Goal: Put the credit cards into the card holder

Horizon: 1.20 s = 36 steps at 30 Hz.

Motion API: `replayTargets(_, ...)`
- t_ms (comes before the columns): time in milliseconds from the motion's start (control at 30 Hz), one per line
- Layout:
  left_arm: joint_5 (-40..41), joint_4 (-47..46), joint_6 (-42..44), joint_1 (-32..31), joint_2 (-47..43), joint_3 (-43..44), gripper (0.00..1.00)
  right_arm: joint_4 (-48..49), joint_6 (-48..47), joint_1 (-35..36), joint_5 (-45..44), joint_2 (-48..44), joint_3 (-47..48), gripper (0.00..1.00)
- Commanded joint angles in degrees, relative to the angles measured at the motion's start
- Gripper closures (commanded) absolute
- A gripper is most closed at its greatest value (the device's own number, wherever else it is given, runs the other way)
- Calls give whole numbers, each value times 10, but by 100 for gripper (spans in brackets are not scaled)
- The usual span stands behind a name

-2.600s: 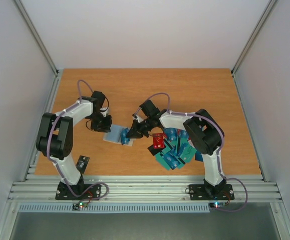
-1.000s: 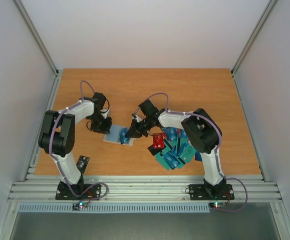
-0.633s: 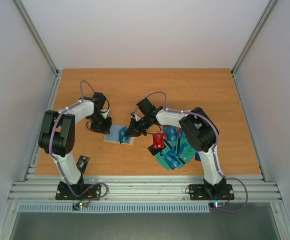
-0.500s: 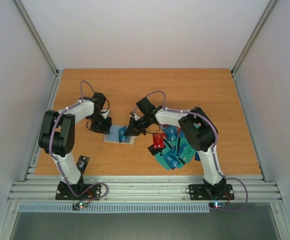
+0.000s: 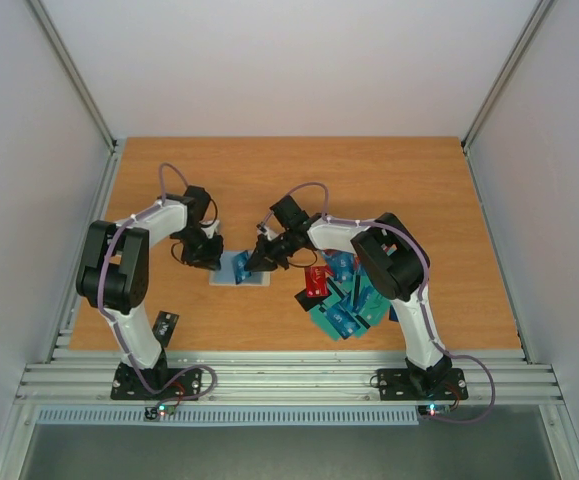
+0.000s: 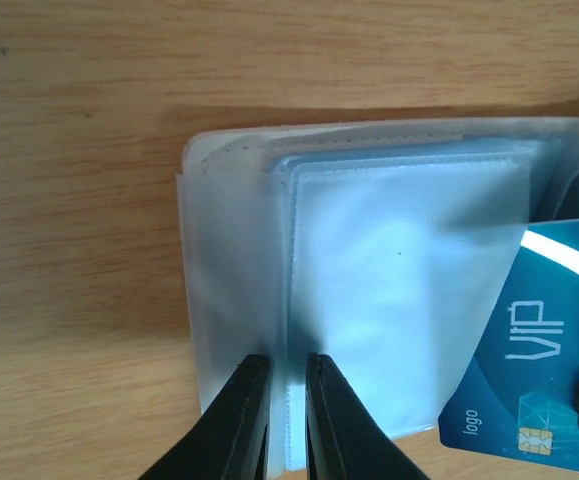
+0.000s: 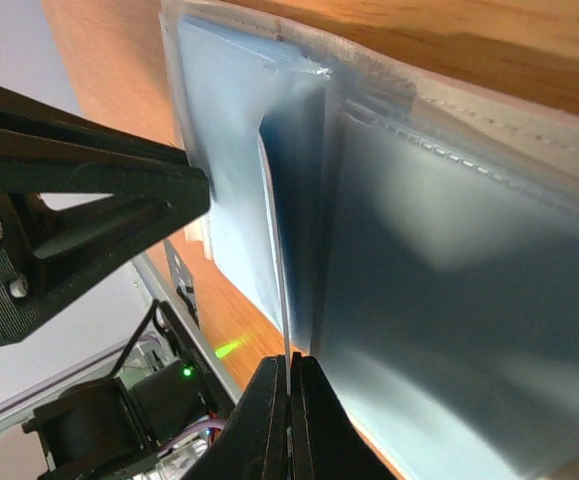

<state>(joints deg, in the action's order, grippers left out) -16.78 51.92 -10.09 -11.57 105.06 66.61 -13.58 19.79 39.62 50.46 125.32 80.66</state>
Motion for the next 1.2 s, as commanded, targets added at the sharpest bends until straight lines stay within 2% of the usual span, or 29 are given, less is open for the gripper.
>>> replayTargets(0, -26, 9, -9, 2, -21, -18, 86, 26, -7, 5, -13, 5, -1, 99)
replayTargets(500, -24, 20, -10, 1, -30, -40, 87, 85, -20, 4, -32, -11, -40, 99)
replayTargets(900, -11, 30, -6, 1, -30, -35, 87, -28, -127, 4, -31, -35, -1, 99)
replayTargets(1167, -13, 32, -11, 2, -27, -27, 87, -19, -122, 5, -44, -36, -5, 99)
